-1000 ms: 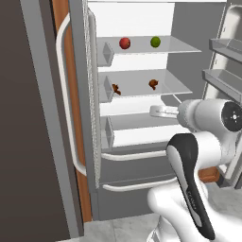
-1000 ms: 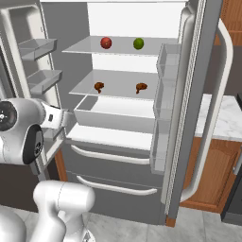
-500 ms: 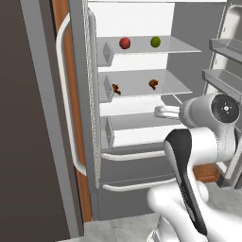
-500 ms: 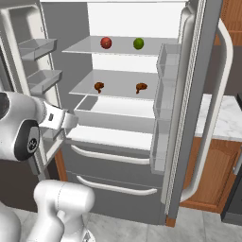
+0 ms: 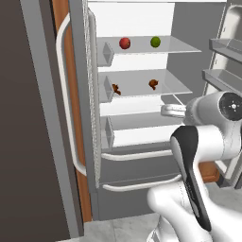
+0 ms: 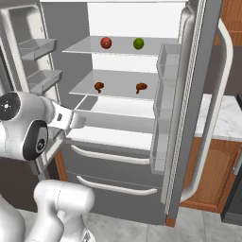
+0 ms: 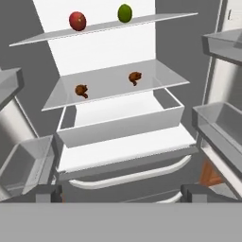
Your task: Gather the lime and onion from the fridge and place them on a tray on the dining counter. Then gather the chicken drumsticks from the fridge and place them on the other tray.
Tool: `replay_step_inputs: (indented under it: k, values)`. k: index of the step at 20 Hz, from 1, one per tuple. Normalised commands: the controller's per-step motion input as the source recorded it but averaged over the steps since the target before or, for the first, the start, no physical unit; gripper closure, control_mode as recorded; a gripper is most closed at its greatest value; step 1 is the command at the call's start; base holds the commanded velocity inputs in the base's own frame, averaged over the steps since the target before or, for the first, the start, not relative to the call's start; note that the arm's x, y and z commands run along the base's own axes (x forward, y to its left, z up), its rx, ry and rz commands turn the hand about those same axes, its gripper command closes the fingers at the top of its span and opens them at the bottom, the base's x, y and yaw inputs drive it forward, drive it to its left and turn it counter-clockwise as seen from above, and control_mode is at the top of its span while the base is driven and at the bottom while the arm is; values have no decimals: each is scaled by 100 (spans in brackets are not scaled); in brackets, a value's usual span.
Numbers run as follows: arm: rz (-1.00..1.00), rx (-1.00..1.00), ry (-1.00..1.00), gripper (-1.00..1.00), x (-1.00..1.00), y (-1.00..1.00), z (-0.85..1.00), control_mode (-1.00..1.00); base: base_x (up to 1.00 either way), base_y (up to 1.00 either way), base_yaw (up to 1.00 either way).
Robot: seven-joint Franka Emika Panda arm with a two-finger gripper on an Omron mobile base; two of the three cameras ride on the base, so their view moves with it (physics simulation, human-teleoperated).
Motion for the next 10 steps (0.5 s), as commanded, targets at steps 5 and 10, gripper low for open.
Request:
replay_step_inputs:
  k: [5, 10]
  values:
    - [0, 0, 0, -100, 1, -6, 0, 100, 23, -22, 0]
    - [0, 0, 0, -100, 0, 0, 0, 100, 69, -11, 0]
